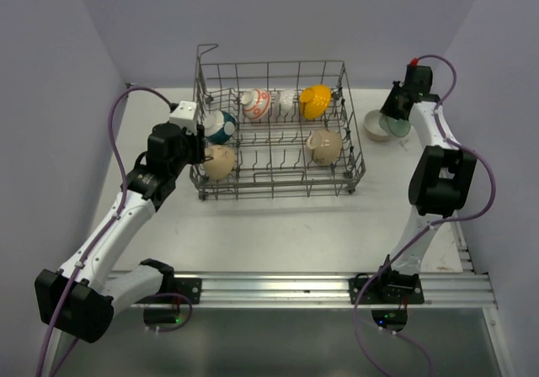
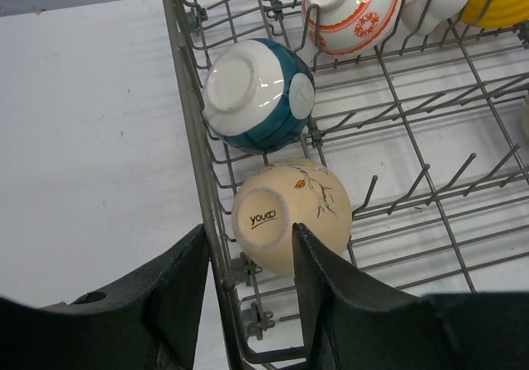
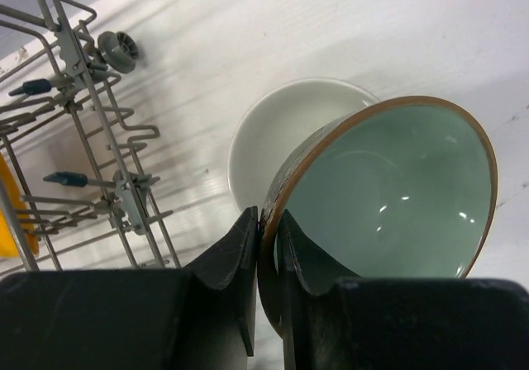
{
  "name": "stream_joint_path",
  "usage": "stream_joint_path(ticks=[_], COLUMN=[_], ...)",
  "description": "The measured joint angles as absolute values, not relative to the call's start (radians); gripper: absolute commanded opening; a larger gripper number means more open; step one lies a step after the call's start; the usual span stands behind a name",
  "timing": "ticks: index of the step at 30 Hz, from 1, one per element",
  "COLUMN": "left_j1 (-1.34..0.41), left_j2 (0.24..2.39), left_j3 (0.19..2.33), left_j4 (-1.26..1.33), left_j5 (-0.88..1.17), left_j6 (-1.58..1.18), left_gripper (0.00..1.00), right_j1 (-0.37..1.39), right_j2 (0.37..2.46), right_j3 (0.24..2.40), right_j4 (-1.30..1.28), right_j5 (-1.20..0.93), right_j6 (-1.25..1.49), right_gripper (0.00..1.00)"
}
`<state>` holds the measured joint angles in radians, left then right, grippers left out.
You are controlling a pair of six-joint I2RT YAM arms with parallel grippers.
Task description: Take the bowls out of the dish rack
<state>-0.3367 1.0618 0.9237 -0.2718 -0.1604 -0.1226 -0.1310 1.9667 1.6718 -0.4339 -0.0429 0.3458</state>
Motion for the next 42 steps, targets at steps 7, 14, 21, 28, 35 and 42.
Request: stream_joint_path(ticks=[7, 14, 21, 28, 35, 42], left_j1=[-0.337, -0.337, -0.337, -0.337, -0.337, -0.337], left_j2=[1.062, 1.062, 1.061, 1.06, 1.06, 1.06], left_j3=[0.924, 0.924, 0.924, 0.924, 0.924, 0.924], left_j4=[-0.272, -0.272, -0.272, -0.273, -0.273, -0.273], left_j5=[-0.153, -0.148, -0.145, -0.14, -0.134, -0.129], left_j6=[-0.123, -0.123, -0.123, -0.123, -0.123, -0.123], left_gripper=[0.5, 0.5, 0.51, 0.53, 0.55, 0.59], right_j1=[-0.129, -0.095, -0.022, -0.012, -0.012, -0.012], right_j2=[2.042, 2.122, 2.167, 2.171, 2.171, 2.17], right_j3=[1.802, 1.881, 1.891, 1.891, 1.891, 1.891], right_j4=[-0.465, -0.525, -0.565, -0.575, -0.58, -0.583], right_j5=[-0.043, -0.029, 0.011, 0.032, 0.073, 0.097], right_j6=[0.307, 0.251, 0.208, 0.189, 0.175, 0.175], right_gripper=[0.0, 0.0, 0.04, 0.33, 0.47, 0.56])
